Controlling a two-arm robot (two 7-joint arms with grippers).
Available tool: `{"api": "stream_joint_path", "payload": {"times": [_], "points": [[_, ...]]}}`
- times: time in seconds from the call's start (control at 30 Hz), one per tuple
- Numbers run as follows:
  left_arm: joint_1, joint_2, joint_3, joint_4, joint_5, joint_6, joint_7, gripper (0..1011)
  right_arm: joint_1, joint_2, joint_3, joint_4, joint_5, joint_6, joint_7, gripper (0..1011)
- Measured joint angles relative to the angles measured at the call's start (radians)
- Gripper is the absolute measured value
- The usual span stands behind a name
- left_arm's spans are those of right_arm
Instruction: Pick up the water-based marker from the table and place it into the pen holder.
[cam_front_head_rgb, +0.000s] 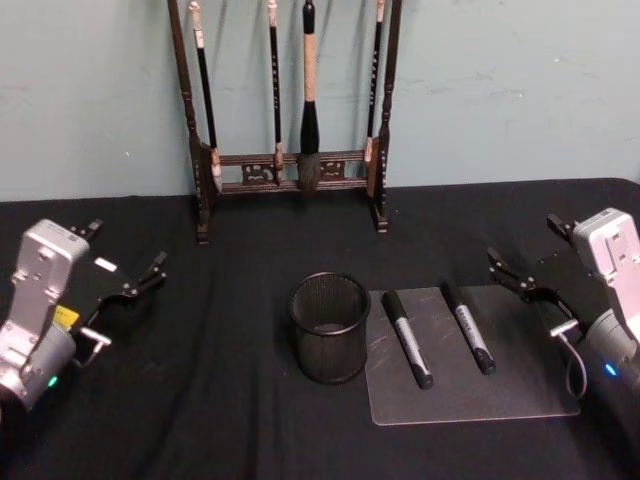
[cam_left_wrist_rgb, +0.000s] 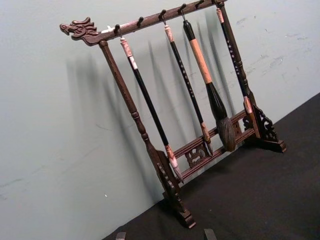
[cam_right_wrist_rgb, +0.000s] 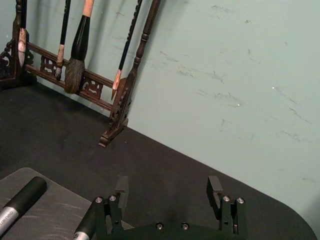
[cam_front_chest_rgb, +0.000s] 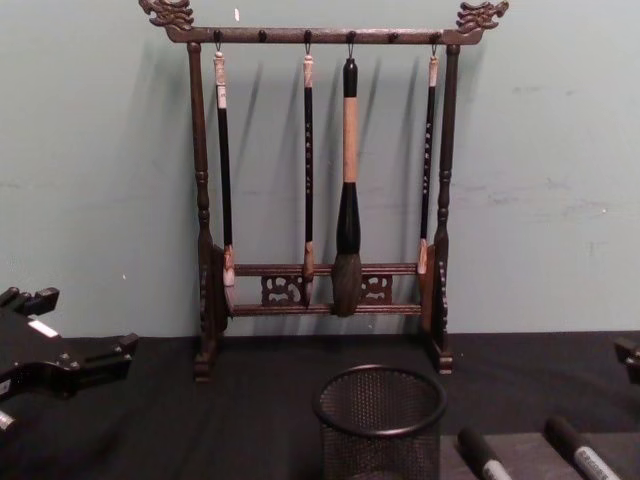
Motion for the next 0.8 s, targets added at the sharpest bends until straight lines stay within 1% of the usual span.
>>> {"api": "stream_joint_path", "payload": {"times": [0.8], "points": [[0.0,0.0,0.0,0.0,0.0,0.0,0.0,1009,0.0,0.0,0.0,0.0,0.0,0.0,0.0,1002]]}}
